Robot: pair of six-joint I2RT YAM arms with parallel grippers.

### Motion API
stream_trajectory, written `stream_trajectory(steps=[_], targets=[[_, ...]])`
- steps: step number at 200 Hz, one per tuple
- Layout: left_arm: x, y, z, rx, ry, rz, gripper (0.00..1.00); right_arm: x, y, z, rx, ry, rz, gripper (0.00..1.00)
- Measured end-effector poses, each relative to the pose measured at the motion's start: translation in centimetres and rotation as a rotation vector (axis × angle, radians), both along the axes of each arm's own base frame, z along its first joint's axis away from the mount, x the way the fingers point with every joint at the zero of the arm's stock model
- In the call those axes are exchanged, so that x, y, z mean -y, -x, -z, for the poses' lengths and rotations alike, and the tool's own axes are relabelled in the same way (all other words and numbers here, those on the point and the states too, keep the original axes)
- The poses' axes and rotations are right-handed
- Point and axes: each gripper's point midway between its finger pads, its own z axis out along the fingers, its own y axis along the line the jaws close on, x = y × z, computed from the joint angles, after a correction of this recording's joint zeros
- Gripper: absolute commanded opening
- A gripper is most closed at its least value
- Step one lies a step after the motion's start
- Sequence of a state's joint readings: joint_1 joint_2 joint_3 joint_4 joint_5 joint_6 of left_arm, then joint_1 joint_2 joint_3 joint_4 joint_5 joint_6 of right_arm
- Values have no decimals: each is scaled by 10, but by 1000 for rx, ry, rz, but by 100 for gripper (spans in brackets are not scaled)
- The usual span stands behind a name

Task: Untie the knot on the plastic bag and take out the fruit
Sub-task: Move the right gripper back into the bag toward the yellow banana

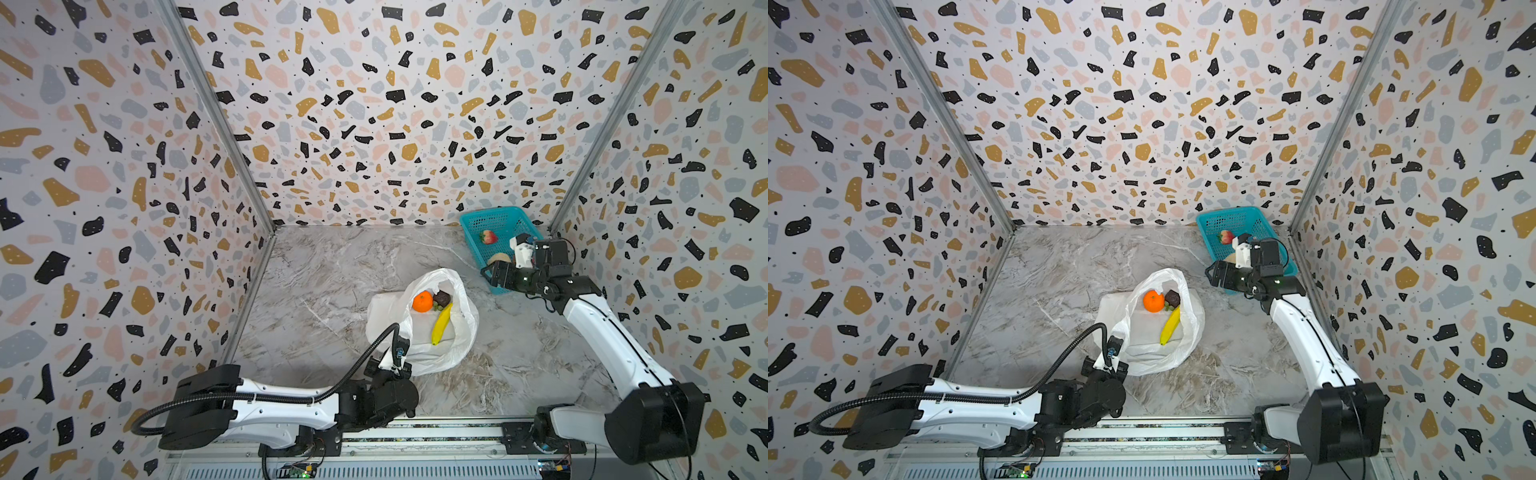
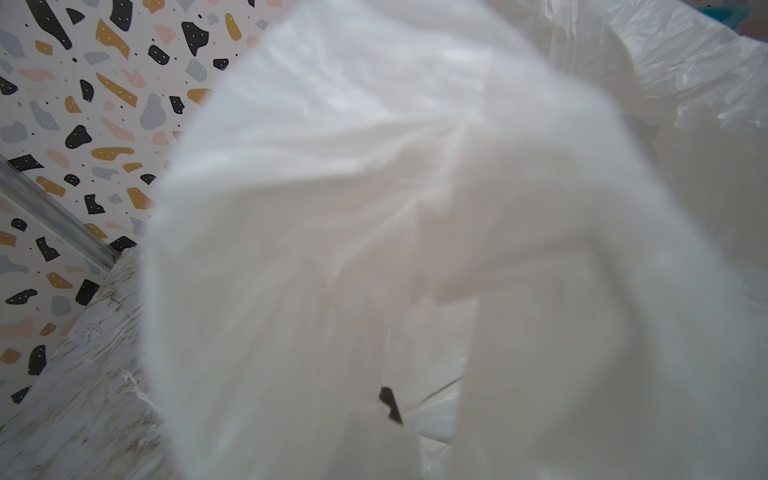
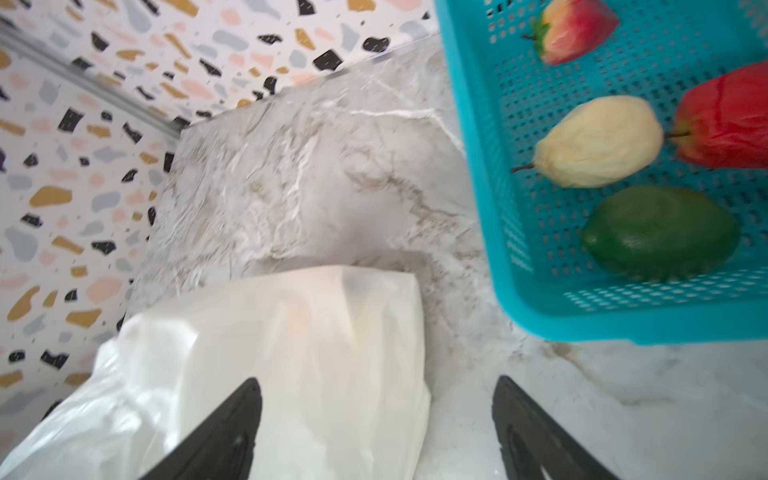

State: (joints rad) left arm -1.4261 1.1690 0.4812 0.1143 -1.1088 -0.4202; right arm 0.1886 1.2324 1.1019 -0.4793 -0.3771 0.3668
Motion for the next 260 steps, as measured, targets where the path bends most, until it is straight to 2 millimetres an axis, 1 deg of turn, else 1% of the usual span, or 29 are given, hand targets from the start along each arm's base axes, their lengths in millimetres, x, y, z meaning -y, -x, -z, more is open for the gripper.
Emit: stream_trajectory(steps=[29, 46, 62, 92, 101, 112, 144, 161, 177, 203, 220, 237, 260], targets=[[4, -1, -5, 5, 8, 2, 0, -36, 42, -18, 17, -10, -123, 86], [6, -1, -7, 7, 8, 3, 0, -57, 64, -23, 11, -20, -191, 86], [7, -2, -8, 9, 11, 4, 0, -77, 81, -24, 8, -20, -249, 86], [9, -2, -8, 12, -8, 9, 0, -115, 112, -16, -11, -5, -363, 85], [10, -2, -9, 13, -7, 11, 0, -123, 119, -9, -20, 2, -387, 84], [12, -2, -12, 15, -2, 12, 0, -130, 126, 4, -38, 17, -407, 83], [13, -2, -13, 17, 1, 14, 0, -137, 135, 55, -106, 101, -425, 79], [13, -2, -13, 17, -2, 15, 0, -139, 139, 77, -130, 149, -433, 77], [12, -2, -14, 19, -5, 17, 0, -142, 141, 90, -133, 184, -445, 76], [13, -2, -14, 20, -7, 19, 0, -150, 138, 101, -119, 209, -453, 75], [14, -2, -14, 19, -2, 22, 0, -154, 132, 111, -121, 231, -451, 74], [15, -2, -15, 19, 3, 24, 0, -159, 125, 127, -142, 260, -450, 73], [16, -2, -15, 16, 6, 30, 0, -166, 112, 141, -166, 256, -438, 71]])
